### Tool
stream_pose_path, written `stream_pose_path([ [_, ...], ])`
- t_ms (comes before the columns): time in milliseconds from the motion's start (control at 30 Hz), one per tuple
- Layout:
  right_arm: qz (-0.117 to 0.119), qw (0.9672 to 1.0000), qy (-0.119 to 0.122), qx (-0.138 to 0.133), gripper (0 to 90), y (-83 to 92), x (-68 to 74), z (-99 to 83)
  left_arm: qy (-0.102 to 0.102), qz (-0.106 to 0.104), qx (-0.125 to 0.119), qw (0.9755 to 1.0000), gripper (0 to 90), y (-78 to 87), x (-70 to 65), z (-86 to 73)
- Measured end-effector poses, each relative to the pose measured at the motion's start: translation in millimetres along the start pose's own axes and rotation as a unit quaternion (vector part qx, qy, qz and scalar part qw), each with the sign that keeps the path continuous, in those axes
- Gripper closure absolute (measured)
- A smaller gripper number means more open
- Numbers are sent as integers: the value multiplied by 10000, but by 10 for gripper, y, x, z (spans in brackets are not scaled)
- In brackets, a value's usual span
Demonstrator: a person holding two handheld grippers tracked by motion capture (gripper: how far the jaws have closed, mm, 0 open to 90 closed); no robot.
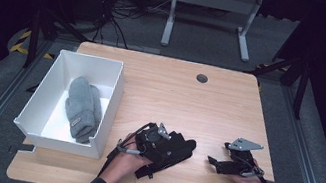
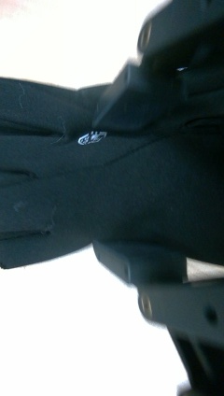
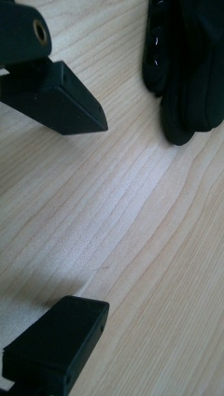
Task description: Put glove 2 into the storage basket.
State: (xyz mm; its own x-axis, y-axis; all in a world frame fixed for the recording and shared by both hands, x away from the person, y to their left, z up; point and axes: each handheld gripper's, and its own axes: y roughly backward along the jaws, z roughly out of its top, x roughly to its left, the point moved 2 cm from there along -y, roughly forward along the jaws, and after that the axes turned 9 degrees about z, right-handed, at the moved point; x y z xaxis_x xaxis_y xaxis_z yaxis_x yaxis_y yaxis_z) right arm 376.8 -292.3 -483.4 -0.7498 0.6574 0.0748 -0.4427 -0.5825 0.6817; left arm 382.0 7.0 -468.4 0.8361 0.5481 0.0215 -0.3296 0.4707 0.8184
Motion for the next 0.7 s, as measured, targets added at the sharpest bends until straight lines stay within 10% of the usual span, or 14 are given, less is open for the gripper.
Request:
stream_pose_path([
  [167, -1, 10000, 0, 0, 121, 0, 0, 0, 107, -250, 122, 9996, 644, 29, -24, 19],
  [700, -5, 10000, -2, 1, 120, 0, 0, 0, 574, -190, -153, 9981, 664, 587, 66, 242],
])
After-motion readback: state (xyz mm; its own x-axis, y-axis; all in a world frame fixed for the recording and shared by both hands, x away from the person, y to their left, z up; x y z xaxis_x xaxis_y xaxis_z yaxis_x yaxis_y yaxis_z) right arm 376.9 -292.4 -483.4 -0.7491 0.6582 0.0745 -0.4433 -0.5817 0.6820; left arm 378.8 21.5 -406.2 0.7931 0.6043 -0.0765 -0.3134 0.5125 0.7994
